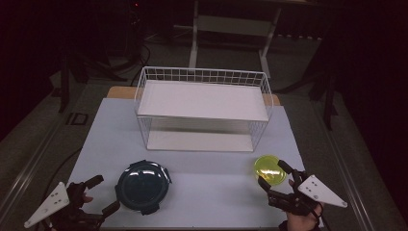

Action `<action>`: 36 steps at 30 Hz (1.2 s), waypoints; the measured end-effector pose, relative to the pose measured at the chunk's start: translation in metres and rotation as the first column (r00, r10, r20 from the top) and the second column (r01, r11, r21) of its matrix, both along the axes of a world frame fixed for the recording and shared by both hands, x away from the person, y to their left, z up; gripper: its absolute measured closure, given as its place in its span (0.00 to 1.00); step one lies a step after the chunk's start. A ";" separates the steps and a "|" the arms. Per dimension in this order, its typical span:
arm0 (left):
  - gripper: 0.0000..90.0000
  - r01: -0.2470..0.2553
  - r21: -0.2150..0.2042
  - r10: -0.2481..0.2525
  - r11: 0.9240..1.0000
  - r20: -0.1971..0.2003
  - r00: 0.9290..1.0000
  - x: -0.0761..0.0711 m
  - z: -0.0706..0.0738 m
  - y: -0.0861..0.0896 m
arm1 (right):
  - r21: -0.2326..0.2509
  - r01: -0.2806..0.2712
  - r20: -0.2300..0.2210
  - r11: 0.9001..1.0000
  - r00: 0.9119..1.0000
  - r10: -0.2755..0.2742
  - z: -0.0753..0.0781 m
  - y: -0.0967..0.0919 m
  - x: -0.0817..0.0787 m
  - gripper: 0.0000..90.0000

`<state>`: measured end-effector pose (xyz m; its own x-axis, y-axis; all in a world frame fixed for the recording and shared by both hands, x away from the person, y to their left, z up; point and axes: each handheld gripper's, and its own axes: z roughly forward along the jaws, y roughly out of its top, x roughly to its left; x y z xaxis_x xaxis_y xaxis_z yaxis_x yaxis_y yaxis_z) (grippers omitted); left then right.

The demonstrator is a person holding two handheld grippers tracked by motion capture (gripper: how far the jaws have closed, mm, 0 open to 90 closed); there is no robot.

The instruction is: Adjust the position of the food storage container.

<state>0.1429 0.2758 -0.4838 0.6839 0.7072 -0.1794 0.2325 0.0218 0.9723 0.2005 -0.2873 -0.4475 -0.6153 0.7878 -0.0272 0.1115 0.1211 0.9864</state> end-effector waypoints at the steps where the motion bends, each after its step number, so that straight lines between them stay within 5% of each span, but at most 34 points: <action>1: 0.00 0.001 0.000 -0.001 1.000 0.000 1.000 0.000 0.000 0.000 | 0.002 -0.004 -0.005 1.000 1.000 0.004 0.000 0.000 0.000 0.18; 9: 0.00 -0.006 -0.048 0.005 0.999 -0.008 1.000 0.003 0.002 0.004 | -0.002 -0.005 -0.012 1.000 1.000 0.005 0.002 0.001 0.000 0.18; 14: 0.00 -0.009 -0.037 0.009 0.999 0.000 1.000 0.003 0.013 0.010 | -0.003 0.004 -0.018 1.000 1.000 -0.004 0.003 0.002 0.001 0.18; 21: 0.00 -0.031 0.027 0.032 0.999 -0.004 0.999 0.003 0.028 0.032 | 0.002 -0.023 -0.008 1.000 1.000 0.023 0.008 0.005 -0.002 0.18; 30: 0.01 -0.050 0.127 0.063 0.991 -0.101 0.993 0.013 0.015 0.058 | -0.003 -0.022 -0.017 1.000 1.000 0.022 0.007 0.008 -0.001 0.18; 36: 0.38 -0.017 0.189 0.049 0.982 -0.165 0.985 0.018 -0.005 0.066 | -0.007 -0.018 -0.022 1.000 1.000 0.018 0.006 0.007 -0.001 0.18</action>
<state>0.1609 0.3414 -0.4889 0.6307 0.7608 -0.1530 0.3953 -0.1453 0.9070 0.1991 -0.2802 -0.4410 -0.6302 0.7762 -0.0194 0.1304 0.1305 0.9828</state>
